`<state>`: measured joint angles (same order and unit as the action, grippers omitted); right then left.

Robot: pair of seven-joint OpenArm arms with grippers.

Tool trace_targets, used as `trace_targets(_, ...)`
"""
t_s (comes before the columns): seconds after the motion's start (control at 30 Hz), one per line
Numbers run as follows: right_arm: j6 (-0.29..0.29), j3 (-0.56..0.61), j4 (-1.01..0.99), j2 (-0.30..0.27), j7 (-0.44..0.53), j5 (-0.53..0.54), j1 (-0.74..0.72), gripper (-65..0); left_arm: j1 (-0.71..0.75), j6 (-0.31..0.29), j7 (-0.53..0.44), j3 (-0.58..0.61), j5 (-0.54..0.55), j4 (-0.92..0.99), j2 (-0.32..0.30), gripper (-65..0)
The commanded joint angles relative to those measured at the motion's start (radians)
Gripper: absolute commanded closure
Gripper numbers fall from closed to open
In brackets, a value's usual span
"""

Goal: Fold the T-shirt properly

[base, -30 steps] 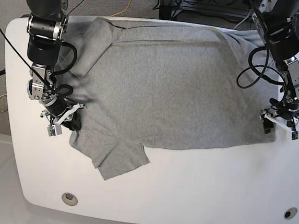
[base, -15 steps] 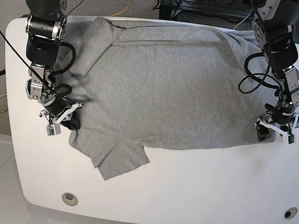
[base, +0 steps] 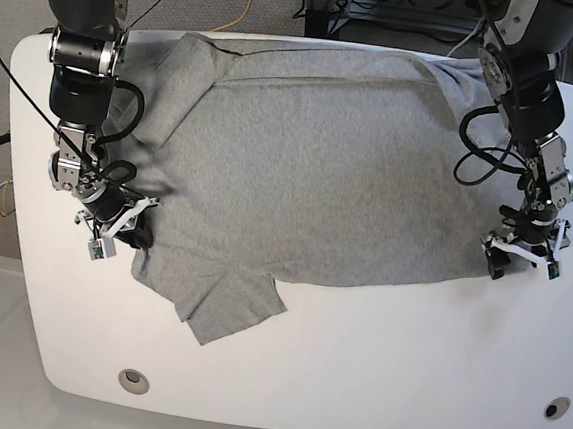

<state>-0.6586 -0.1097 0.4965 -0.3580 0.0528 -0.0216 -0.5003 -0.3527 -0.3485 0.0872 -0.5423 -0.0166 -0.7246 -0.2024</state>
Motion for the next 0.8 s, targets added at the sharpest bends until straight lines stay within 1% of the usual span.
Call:
trace_targets(0.0,0.01,0.002,-0.002,-0.014,-0.063,-0.039,-0.004,-5.5,-0.006,-0.017,0.089,0.004,-0.003,0.004,0.019,-52.2)
trace_targets(0.07,0.01,0.002,-0.002,-0.014,-0.063,-0.039,-0.004,-5.5,-0.006,-0.017,0.089,0.004,-0.004,0.003,0.042,-52.2)
trace_targets(0.17,0.01,0.002,-0.002,-0.014,-0.063,-0.039,-0.004,-5.5,-0.004,-0.019,0.089,0.004,-0.006,0.003,0.059,-52.2)
trace_targets(0.5,0.01,0.002,-0.002,-0.014,-0.063,-0.039,-0.004,-5.5,0.001,-0.024,0.09,0.004,-0.007,0.003,0.06,-51.8)
trace_targets(0.57,0.01,0.002,-0.002,-0.014,-0.063,-0.039,-0.004,-5.5,0.002,-0.054,0.095,0.004,-0.009,0.003,0.057,-50.0)
trace_targets(0.6,0.01,0.002,-0.002,-0.014,-0.063,-0.039,-0.004,-5.5,0.002,-0.074,0.101,0.004,-0.009,0.003,0.056,-47.4)
trace_targets(0.67,0.01,0.002,-0.002,-0.014,-0.063,-0.039,-0.005,-5.5,0.002,-0.119,0.122,0.004,-0.009,0.003,0.054,-37.4)
trace_targets(0.7,0.01,0.002,-0.002,-0.014,-0.063,-0.039,-0.005,-5.5,0.002,-0.134,0.135,0.004,-0.009,0.003,0.054,-30.2)
trace_targets(0.73,0.01,0.002,-0.002,-0.014,-0.063,-0.039,-0.005,-5.5,0.002,-0.145,0.148,0.001,-0.009,0.001,0.053,-21.5)
trace_targets(0.77,0.01,0.002,-0.002,-0.014,-0.063,-0.039,-0.007,-5.5,0.002,-0.149,0.156,0.001,-0.009,0.001,0.05,-15.7)
